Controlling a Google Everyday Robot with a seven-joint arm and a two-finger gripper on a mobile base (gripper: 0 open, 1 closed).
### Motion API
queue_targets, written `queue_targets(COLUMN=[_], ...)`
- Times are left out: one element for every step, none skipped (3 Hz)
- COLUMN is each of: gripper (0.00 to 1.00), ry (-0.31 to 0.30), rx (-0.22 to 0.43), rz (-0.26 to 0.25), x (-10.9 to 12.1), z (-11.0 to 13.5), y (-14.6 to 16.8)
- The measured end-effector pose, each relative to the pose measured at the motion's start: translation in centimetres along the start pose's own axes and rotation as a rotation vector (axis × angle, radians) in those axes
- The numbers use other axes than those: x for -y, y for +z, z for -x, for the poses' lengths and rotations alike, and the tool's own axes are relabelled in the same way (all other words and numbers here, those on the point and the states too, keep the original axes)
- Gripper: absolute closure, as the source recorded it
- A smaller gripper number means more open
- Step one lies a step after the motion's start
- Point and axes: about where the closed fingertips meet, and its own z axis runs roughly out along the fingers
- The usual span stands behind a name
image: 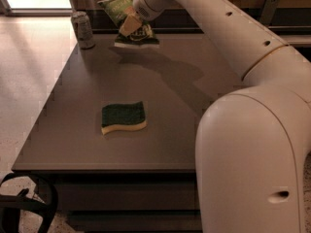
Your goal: Move green jalapeno chip bag near 7up can
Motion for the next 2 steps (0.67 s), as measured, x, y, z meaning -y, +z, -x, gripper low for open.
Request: queue_targets(gripper=[0.99, 0.75], ry=[0.006, 0.004], rx=[-0.019, -0.018], rz=[-0.079, -0.066], x=[1.78, 1.36], z=[0.13, 0.09], y=[2.13, 2.32])
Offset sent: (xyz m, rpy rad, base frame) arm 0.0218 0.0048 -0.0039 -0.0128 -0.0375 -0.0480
